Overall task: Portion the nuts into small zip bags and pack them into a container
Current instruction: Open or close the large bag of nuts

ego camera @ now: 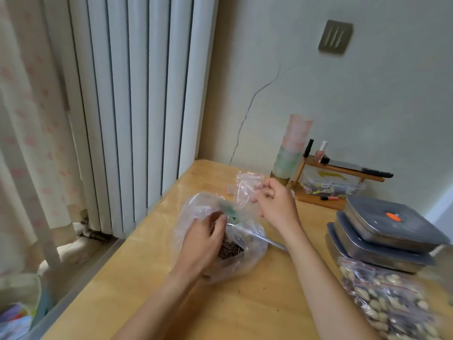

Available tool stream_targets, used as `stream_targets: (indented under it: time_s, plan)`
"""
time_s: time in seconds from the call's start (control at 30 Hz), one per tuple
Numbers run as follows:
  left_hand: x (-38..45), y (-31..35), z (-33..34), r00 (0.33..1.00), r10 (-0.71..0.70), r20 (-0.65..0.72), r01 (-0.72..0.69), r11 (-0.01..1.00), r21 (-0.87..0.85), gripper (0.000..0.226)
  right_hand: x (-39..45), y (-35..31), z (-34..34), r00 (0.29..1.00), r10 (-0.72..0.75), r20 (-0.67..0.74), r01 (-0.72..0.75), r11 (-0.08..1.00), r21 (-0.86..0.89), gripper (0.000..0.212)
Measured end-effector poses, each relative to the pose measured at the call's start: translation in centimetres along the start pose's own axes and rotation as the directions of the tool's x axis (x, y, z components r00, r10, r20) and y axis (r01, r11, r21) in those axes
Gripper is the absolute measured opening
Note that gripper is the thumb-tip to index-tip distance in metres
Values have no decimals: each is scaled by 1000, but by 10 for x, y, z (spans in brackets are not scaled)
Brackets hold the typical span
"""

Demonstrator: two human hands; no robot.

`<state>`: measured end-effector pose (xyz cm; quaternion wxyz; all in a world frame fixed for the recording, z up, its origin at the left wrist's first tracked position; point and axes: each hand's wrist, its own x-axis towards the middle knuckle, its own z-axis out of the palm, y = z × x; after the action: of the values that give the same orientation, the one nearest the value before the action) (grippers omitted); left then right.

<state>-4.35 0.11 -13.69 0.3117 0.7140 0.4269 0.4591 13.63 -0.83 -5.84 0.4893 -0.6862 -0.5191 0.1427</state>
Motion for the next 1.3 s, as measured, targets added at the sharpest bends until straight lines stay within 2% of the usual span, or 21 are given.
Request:
stream_targets:
  time_s: [0.07, 0.13, 0.2, 0.33, 0.47, 0.57, 0.67, 0.73, 0.83, 0.9, 1.0, 1.07, 1.2, 1.3]
  plan:
    - [-4, 16, -9, 997, -39, 62, 55, 959, -280, 17, -23, -17, -7, 962, 103, 254, -134, 985, 110, 11]
    - [-7, 20, -14, 977, -88, 194, 163, 893, -419, 23, -38, -22, -5, 915, 152, 374, -211, 970, 121, 13]
    - [-7, 16, -14, 942, -179, 284, 303, 816, -491, 44, -46, -18, 3, 915, 196, 353, -257, 957, 135, 16]
    - [-6, 13, -15, 920, -270, 284, 389, 718, -577, 14, -54, -10, 15, 923, 238, 301, -293, 944, 152, 20]
    - [-3, 10, -17, 918, -301, 258, 396, 688, -608, 19, -49, -9, 17, 938, 181, 295, -215, 972, 89, 33]
    - [-1, 10, -16, 909, -310, 277, 415, 710, -569, 18, -42, -11, 10, 933, 146, 329, -173, 983, 54, 35]
    - [0, 9, -19, 898, -263, 352, 414, 774, -479, 11, -37, -5, 10, 949, 83, 303, -91, 996, 14, 22]
    - [2, 8, -22, 884, -241, 399, 417, 793, -444, 16, -34, -1, 11, 947, 48, 318, -42, 999, -25, 10]
    - [1, 11, -23, 863, -220, 456, 445, 758, -476, 27, -34, 0, 10, 888, 42, 459, -68, 997, 40, 7]
    - [1, 12, -22, 880, -223, 419, 425, 765, -484, 29, -36, -2, 8, 875, 25, 484, -49, 998, 37, 9]
    - [0, 7, -21, 906, -249, 343, 399, 775, -491, 29, -33, 0, 6, 930, -4, 368, 23, 999, -46, 14]
    - [0, 5, -20, 912, -252, 323, 392, 766, -509, 23, -31, 1, 5, 938, -26, 345, 52, 997, -64, 17]
    - [-1, 6, -19, 922, -230, 312, 372, 750, -547, 22, -31, -1, 0, 912, -64, 406, 72, 997, -4, 19]
    - [-1, 7, -19, 917, -219, 334, 381, 733, -563, 23, -32, -4, -5, 887, -119, 446, 126, 992, 13, 13]
